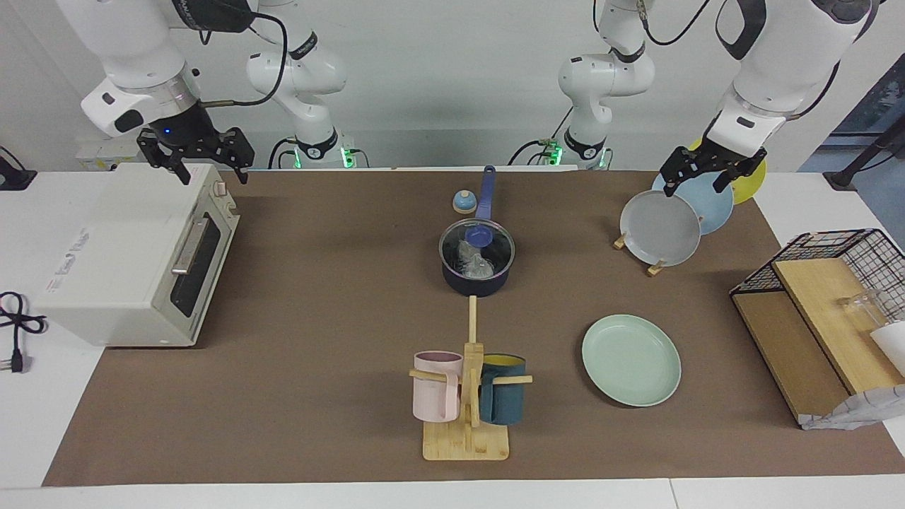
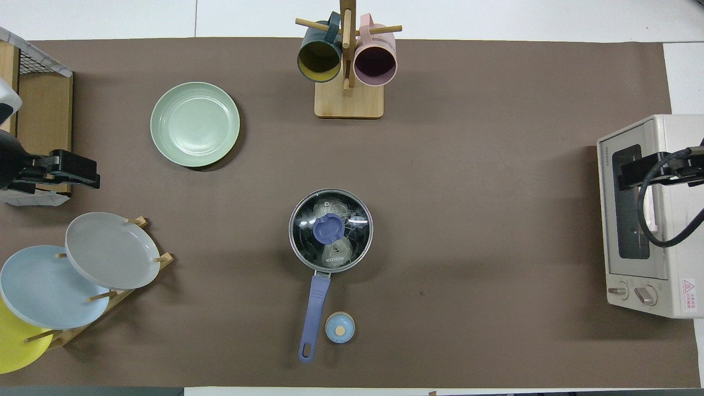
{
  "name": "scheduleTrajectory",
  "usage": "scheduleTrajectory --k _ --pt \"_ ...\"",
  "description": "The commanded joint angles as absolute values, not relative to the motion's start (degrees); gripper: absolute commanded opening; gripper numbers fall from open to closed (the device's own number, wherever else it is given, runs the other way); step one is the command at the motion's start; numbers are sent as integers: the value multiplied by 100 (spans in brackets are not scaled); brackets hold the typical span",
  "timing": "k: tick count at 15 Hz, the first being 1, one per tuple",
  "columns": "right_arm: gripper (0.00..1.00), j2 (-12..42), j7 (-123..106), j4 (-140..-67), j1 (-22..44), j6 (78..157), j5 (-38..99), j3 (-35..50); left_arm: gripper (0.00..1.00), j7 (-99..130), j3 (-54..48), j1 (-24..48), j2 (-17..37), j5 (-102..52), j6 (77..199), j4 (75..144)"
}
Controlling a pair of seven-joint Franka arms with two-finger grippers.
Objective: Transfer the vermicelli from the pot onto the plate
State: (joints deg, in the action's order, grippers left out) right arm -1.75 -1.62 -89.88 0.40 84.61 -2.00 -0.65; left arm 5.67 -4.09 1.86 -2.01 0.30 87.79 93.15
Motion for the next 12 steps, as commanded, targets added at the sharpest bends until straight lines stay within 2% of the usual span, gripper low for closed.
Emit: scheduleTrajectory --k 1,12 --pt "100 -185 -220 -8930 9 8341 -264 -26 100 598 -431 123 -316 -35 8780 9413" --pt "100 -263 -184 -9026 17 8350 -123 -35 100 598 -431 123 -308 -35 8780 9413"
